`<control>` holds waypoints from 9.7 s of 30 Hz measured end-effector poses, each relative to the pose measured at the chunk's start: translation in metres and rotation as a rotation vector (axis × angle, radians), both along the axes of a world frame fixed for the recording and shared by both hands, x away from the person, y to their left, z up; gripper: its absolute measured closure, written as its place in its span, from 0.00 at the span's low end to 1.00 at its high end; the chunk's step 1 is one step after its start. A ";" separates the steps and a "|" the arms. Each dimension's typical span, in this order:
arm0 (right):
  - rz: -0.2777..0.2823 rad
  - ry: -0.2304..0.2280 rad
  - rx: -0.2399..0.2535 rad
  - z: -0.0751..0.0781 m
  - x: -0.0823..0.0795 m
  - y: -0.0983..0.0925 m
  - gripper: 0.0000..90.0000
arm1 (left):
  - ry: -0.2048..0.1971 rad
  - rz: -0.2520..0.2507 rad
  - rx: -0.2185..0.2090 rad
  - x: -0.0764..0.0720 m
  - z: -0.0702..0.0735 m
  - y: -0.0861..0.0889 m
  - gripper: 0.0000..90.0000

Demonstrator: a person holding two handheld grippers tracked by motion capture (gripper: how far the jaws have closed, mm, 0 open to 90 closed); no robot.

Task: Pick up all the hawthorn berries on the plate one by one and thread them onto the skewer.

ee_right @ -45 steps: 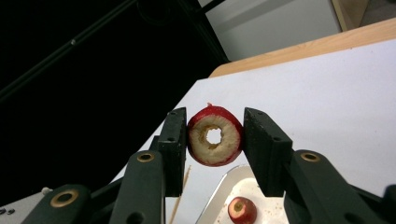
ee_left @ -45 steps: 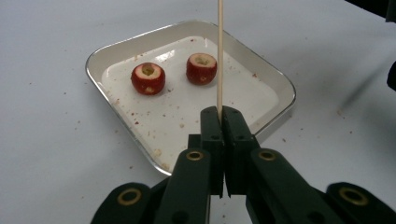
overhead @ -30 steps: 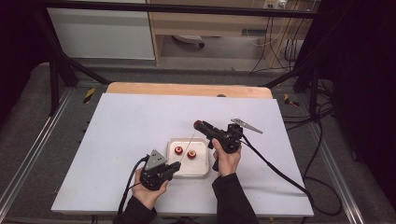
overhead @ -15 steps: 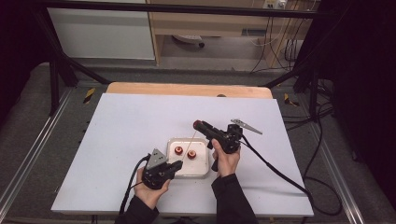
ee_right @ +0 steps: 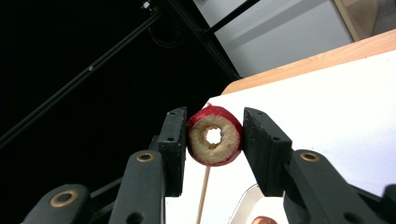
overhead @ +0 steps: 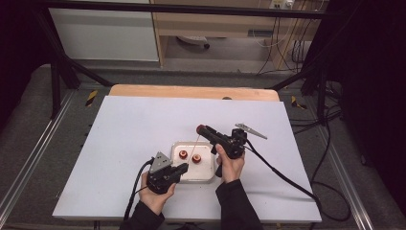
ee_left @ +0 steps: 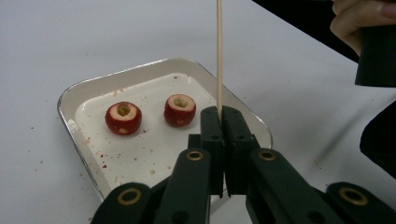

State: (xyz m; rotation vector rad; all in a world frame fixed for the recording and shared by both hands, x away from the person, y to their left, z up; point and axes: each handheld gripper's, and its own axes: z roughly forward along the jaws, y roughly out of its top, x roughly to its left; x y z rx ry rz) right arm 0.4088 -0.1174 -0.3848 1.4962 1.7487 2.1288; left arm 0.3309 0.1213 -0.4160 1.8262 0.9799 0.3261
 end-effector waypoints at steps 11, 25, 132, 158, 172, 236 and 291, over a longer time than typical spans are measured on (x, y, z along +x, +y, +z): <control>0.031 0.009 -0.021 -0.006 -0.004 0.004 0.69 | -0.011 0.019 -0.017 0.002 0.003 0.001 0.98; 0.090 0.040 -0.090 -0.028 -0.017 0.020 0.69 | 0.011 0.033 -0.013 0.013 0.004 -0.002 0.98; 0.550 0.300 -1.034 -0.028 0.055 0.066 0.69 | 0.044 -0.078 0.189 -0.004 -0.024 0.089 0.98; 0.442 0.216 -0.782 0.000 0.028 0.039 0.69 | 0.025 -0.085 0.185 -0.007 -0.022 0.084 0.98; 0.373 0.166 -0.577 -0.010 0.012 0.017 0.69 | 0.013 -0.085 0.183 -0.010 -0.022 0.079 0.98; -0.020 -0.065 -0.001 -0.004 0.002 0.002 0.69 | 0.011 0.009 -0.046 -0.007 -0.008 0.002 0.98; 0.033 -0.003 0.006 -0.016 -0.007 0.004 0.71 | -0.030 0.040 -0.043 -0.005 -0.004 -0.002 0.99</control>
